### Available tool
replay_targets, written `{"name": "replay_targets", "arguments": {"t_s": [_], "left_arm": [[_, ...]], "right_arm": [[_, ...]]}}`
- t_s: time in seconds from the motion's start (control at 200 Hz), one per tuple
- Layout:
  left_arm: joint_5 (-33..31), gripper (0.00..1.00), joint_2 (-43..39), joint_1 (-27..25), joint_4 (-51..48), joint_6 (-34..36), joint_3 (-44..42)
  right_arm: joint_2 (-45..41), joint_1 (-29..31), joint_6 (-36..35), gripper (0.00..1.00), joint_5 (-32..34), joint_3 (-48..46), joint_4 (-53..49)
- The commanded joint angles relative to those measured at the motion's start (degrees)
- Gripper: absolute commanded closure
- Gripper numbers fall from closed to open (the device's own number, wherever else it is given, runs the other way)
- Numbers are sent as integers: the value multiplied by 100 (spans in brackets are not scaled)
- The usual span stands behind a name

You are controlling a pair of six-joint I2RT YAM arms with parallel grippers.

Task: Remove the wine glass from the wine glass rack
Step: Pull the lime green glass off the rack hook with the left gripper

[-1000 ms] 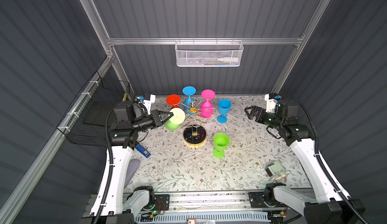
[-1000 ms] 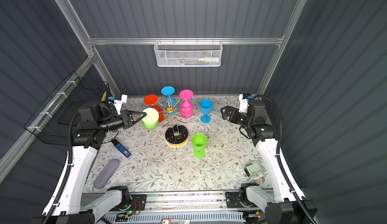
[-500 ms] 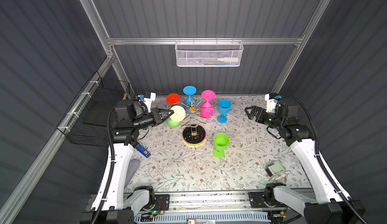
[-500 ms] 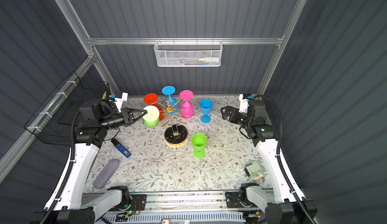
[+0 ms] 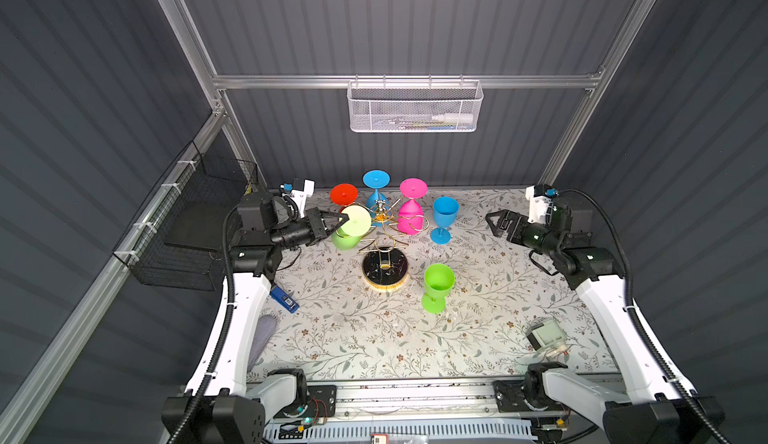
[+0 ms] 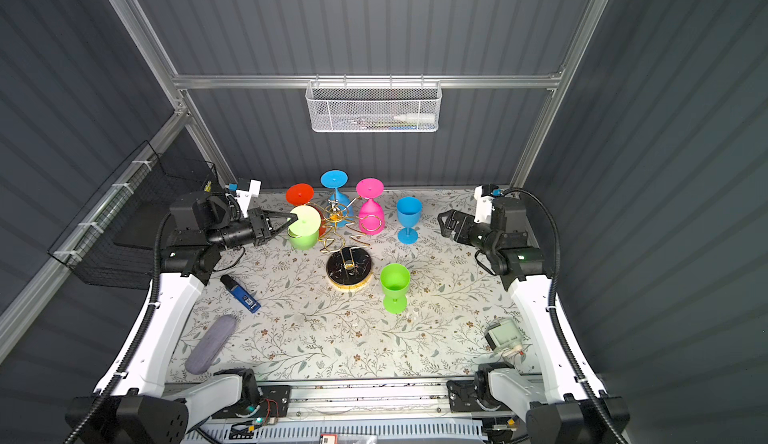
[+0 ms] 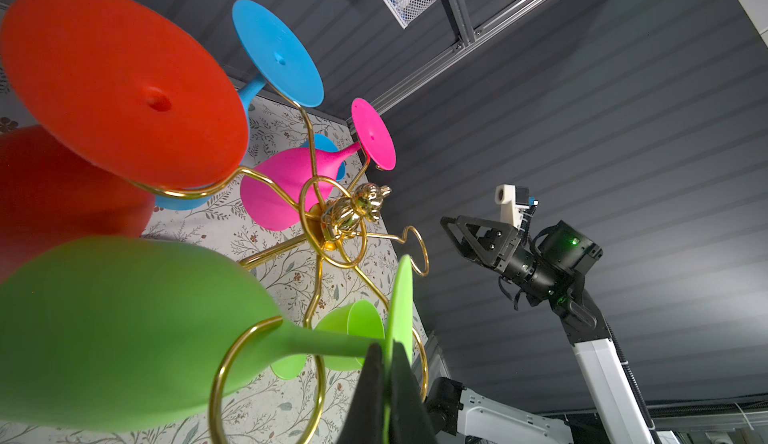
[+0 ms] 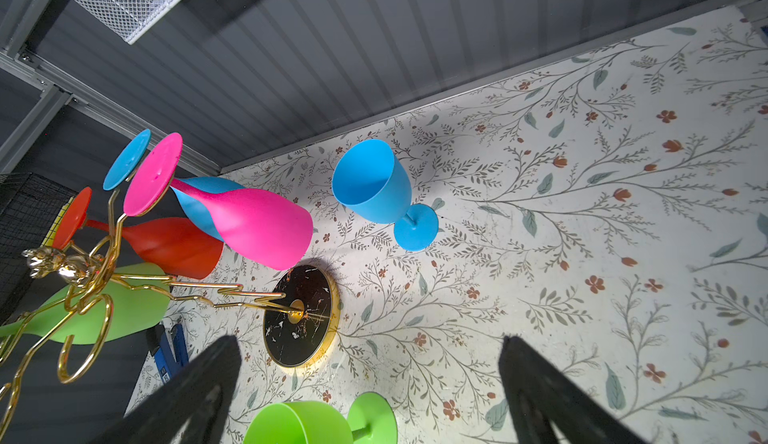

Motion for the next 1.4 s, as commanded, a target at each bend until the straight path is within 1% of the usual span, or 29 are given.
{"name": "replay_targets", "arguments": {"t_s": [0.0,0.37,0.655,0.805,1.236,1.391], "left_arm": [[-117,100,86,-87,205,-8,55],[-393,100,201,-97,533,-148,72],[-816,100,148,-97,444,-44,64],[-1150,100,36,-97,400,30,53],[-2328,100,-531,-88,-616,667,378],[-2598,100,-734,-88,-974,873,578]], "right_arm": [[41,17,-77,1,-59,3,118],[46,17,-108,1,-42,11,119],[52,17,-103,1,-53,5,117],[42,17,-112,1,-53,10,103],[5,8,-172,1,-7,20,54],[-17,9,-187,1,-3,16,42]]}}
